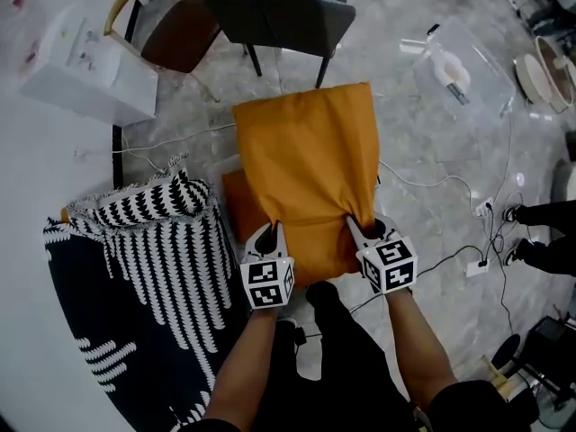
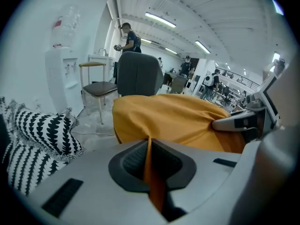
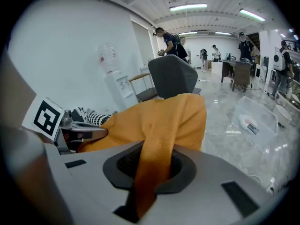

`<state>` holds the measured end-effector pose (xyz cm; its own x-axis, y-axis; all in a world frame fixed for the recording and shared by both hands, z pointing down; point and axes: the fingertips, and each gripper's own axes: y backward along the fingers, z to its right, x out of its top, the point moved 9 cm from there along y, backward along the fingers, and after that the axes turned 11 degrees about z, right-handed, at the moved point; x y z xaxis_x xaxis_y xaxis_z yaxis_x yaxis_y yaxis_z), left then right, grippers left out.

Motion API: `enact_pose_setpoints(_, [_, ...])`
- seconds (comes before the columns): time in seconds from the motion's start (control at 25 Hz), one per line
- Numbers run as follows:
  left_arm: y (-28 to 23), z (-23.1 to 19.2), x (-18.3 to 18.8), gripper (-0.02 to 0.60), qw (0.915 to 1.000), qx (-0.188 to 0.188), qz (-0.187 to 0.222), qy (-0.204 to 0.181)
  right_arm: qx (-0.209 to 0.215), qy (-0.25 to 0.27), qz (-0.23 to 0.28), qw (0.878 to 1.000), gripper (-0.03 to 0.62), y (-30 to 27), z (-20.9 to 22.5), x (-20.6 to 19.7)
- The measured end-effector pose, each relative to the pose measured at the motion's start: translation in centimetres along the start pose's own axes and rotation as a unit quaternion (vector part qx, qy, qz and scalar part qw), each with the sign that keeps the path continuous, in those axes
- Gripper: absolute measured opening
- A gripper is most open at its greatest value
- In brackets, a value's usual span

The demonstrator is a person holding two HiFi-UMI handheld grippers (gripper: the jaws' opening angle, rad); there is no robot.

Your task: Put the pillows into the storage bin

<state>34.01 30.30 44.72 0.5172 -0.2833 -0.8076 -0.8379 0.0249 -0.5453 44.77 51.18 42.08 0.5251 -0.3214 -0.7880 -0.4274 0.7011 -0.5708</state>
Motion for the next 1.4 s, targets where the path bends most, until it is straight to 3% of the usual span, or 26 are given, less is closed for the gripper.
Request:
enact_pose_setpoints(0.32, [-2.5, 0.1, -2.7, 0.045, 0.9994, 0.017, -0.023, -0.018, 0.006, -0.002, -0.024, 1.0, 0.104, -3.0, 3.5, -2.6])
enact_pose_setpoints(0.36, [-2.9, -0.3, -3.3, 0.08, 0.999, 0.027, -0.033, -0.017, 0.0, -0.014, -0.037, 0.999, 0.156, -3.8, 4.5, -3.4])
enact_pose_setpoints(0.48, [-3.3, -1.9, -4.8, 0.212, 0.9964, 0.049, -0.068, -0.01, -0.043, -0.039, -0.085, 0.995, 0.459, -5.5, 7.3, -5.9])
enact_pose_setpoints(0.52, [-3.1, -2.2, -4.9, 0.24, 0.996, 0.049, -0.073, -0.014, -0.062, -0.033, -0.089, 0.994, 0.469, -5.4, 7.7, -6.2])
enact_pose_setpoints(0.56, [-2.9, -2.5, -5.0, 0.277, 0.9958, 0.047, -0.076, -0.019, -0.079, -0.023, -0.085, 0.993, 0.469, -5.2, 7.9, -6.2])
enact_pose_setpoints(0.64, [-2.5, -2.9, -4.9, 0.288, 0.9958, 0.045, -0.077, -0.019, -0.092, -0.008, -0.074, 0.993, 0.469, -4.7, 7.8, -5.8])
enact_pose_setpoints(0.84, [-1.6, -3.6, -4.1, 0.288, 0.9965, 0.049, -0.067, -0.009, -0.071, 0.004, -0.07, 0.995, 0.463, -4.2, 5.5, -5.3])
enact_pose_setpoints(1.04, [-0.5, -3.0, -1.9, 0.287, 0.9979, 0.037, -0.047, -0.024, -0.047, 0.023, -0.053, 0.997, 0.445, -3.0, 2.9, -3.6])
enact_pose_setpoints(1.16, [0.7, -1.9, 0.3, 0.282, 0.9984, 0.018, -0.037, -0.039, -0.045, 0.003, -0.028, 0.999, 0.439, -1.7, 2.6, -2.0])
enact_pose_setpoints(1.32, [3.0, -0.5, 4.2, 0.271, 0.9983, 0.006, -0.009, -0.057, -0.067, 0.004, 0.018, 0.998, 0.386, 1.4, 2.5, 2.0])
enact_pose_setpoints(1.4, [4.3, -0.2, 6.3, 0.22, 0.9977, 0.01, 0.018, -0.064, -0.079, 0.03, 0.046, 0.995, 0.328, 3.0, 2.0, 4.5])
